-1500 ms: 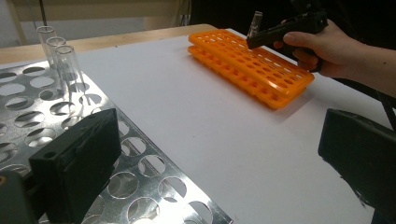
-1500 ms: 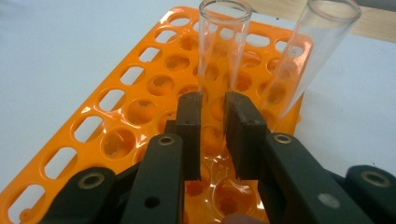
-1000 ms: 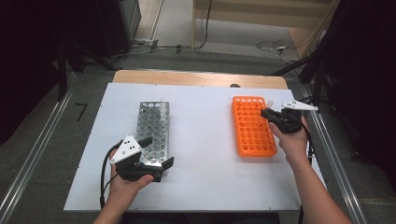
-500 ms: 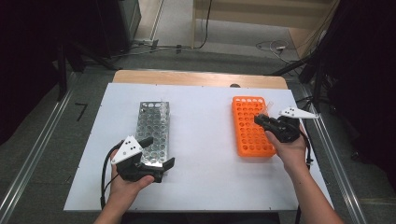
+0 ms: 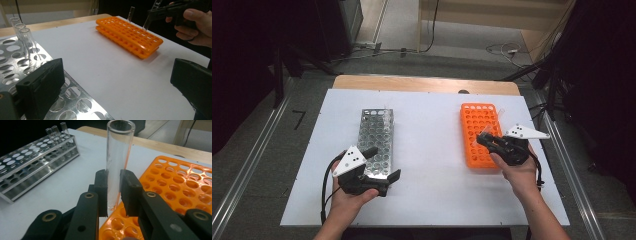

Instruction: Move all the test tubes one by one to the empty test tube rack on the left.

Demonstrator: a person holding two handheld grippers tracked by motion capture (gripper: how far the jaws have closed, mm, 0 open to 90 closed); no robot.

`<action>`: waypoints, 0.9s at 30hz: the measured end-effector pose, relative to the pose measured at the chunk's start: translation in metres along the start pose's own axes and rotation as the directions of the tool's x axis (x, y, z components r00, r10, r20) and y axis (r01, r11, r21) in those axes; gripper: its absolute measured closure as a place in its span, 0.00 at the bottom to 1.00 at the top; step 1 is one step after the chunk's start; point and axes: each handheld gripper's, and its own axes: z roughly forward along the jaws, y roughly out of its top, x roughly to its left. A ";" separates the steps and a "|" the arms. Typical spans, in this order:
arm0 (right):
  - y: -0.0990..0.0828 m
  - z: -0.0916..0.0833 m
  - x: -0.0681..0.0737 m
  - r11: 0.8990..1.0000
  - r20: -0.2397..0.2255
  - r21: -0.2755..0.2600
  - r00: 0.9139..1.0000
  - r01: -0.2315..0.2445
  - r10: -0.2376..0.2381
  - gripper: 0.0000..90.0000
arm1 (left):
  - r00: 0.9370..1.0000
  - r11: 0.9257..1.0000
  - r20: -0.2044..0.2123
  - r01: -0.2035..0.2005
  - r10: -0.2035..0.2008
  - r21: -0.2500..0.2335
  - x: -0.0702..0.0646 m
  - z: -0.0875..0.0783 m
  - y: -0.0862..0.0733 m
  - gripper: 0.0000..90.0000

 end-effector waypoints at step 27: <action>-0.020 0.006 0.066 0.996 -0.166 0.035 0.983 0.079 -0.073 0.82 | 0.999 1.000 0.047 -0.023 0.024 -0.016 -0.014 0.001 0.004 0.00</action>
